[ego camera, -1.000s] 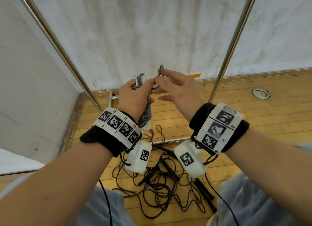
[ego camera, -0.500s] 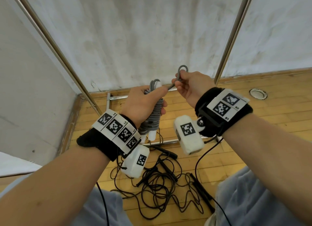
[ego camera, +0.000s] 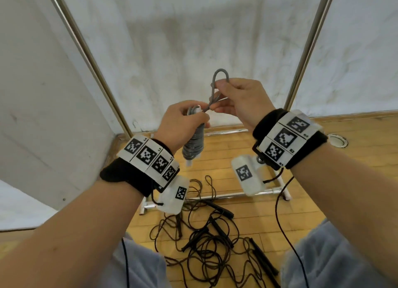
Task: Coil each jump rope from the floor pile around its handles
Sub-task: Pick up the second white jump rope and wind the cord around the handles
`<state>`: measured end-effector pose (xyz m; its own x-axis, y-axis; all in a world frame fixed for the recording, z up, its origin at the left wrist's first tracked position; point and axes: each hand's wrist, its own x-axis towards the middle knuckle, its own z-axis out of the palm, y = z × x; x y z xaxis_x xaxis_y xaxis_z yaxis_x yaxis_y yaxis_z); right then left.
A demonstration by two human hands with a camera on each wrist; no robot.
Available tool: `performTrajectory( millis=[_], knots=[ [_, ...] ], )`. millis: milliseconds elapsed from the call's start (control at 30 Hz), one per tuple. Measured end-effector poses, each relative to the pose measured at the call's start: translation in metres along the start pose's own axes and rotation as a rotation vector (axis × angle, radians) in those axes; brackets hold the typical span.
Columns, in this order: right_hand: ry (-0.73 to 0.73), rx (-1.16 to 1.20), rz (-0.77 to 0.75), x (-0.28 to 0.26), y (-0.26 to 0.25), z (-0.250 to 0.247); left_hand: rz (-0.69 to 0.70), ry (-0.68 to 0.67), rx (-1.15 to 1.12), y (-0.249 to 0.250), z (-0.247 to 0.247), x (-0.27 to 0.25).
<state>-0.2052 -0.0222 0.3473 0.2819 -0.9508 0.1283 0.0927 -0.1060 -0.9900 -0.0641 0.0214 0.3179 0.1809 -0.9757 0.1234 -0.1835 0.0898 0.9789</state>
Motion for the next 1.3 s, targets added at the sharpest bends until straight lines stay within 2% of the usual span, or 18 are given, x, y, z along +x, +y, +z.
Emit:
performTrajectory(
  millis=[167,300,400,533,800,900,1100,1300],
  knots=[
    [-0.026,-0.029,-0.195,0.010,-0.062,0.018,0.194,0.103,0.077,0.066,-0.016,0.009],
    [0.028,-0.079,-0.321,0.020,-0.115,0.028,0.342,0.172,0.165,0.114,-0.029,0.019],
    [0.073,-0.166,-0.395,0.030,-0.149,0.035,0.400,0.195,0.173,0.146,-0.037,0.029],
    [0.089,-0.129,-0.449,0.045,-0.183,0.045,0.447,0.349,0.155,0.184,-0.053,0.045],
    [0.053,-0.141,-0.514,0.086,-0.250,0.090,0.537,0.641,0.166,0.247,-0.097,0.085],
    [0.025,-0.166,-0.529,0.104,-0.272,0.109,0.545,0.708,0.177,0.263,-0.116,0.100],
    [0.032,-0.069,-0.475,0.141,-0.299,0.133,0.568,0.774,0.366,0.293,-0.138,0.125],
    [0.046,-0.127,-0.365,0.161,-0.294,0.127,0.515,0.750,0.663,0.300,-0.139,0.144]
  ],
)
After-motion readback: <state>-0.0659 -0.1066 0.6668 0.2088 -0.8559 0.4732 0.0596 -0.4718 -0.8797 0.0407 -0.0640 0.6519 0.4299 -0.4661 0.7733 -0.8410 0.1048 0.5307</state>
